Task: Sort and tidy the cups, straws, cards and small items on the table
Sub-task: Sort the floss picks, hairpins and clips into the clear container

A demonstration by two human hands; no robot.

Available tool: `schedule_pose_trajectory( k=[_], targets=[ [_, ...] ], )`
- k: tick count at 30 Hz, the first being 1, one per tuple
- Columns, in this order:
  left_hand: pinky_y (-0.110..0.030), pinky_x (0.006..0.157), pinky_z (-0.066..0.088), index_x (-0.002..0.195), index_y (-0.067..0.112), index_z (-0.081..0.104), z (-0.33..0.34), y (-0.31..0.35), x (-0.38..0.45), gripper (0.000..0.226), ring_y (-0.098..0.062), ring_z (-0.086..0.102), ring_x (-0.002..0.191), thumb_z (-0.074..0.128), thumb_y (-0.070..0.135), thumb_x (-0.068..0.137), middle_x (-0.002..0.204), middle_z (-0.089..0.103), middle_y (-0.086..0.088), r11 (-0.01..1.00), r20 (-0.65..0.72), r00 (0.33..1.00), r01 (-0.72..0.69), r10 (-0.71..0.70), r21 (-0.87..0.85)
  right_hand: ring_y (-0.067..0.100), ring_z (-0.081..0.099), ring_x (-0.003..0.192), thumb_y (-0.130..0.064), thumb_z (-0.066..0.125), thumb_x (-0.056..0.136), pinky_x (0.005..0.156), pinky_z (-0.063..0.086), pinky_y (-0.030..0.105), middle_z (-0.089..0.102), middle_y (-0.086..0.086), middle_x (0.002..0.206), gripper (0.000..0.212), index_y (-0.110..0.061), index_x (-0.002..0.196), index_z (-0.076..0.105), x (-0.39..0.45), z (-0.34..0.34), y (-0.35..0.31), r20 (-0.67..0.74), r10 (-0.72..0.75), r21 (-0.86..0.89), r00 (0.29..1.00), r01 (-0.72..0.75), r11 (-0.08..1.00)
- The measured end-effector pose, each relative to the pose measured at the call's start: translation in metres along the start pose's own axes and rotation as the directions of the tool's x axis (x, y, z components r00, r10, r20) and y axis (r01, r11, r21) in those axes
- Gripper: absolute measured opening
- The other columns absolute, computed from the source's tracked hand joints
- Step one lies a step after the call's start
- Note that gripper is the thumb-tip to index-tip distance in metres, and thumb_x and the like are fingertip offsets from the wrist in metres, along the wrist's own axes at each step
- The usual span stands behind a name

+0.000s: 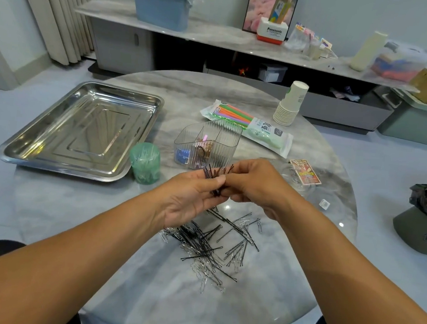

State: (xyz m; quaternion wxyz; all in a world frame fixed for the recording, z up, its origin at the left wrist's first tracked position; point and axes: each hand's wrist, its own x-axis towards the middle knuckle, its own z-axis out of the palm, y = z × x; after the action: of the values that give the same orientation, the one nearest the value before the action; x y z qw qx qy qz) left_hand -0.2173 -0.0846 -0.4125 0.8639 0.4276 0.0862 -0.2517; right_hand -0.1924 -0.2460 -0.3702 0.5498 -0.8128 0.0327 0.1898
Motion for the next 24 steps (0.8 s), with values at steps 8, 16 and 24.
schedule_pose_trajectory(
  k=[8,16,24],
  targets=[
    [-0.024,0.072,0.062,0.115,-0.002,0.066,0.0,-0.007,0.003,0.027,-0.021,0.076,0.086,0.057,-0.014,0.093,0.098,0.076,-0.017,0.99,-0.08,0.997,-0.013,0.024,0.14,0.016,0.072,0.062,-0.014,0.077,0.09,0.056,0.06,0.023,0.074,0.014,0.077,0.023,0.005,0.1,0.069,0.002,-0.009,0.002,0.076,0.087,0.098,0.993,-0.094,0.991],
    [-0.027,0.08,0.062,0.116,-0.005,0.066,0.005,-0.007,-0.002,0.024,-0.024,0.073,0.095,0.061,-0.009,0.093,0.112,0.072,-0.024,0.946,-0.034,0.998,-0.033,0.046,0.321,0.017,0.067,0.052,-0.009,0.076,0.089,0.054,0.061,0.027,0.071,0.012,0.067,0.014,-0.004,0.095,0.065,-0.001,-0.003,0.005,0.047,0.082,0.05,0.996,-0.084,0.995],
    [-0.017,0.059,0.052,0.092,0.004,0.067,0.006,-0.009,-0.002,0.017,-0.009,0.058,0.057,0.059,0.015,0.101,0.067,0.064,-0.004,0.696,-0.075,0.991,-0.025,0.113,0.718,0.029,0.075,0.075,-0.017,0.063,0.099,0.068,0.065,0.036,0.076,0.022,0.087,0.014,-0.005,0.105,0.062,-0.002,0.001,0.003,0.121,0.125,0.037,0.985,-0.131,0.991]
  ],
)
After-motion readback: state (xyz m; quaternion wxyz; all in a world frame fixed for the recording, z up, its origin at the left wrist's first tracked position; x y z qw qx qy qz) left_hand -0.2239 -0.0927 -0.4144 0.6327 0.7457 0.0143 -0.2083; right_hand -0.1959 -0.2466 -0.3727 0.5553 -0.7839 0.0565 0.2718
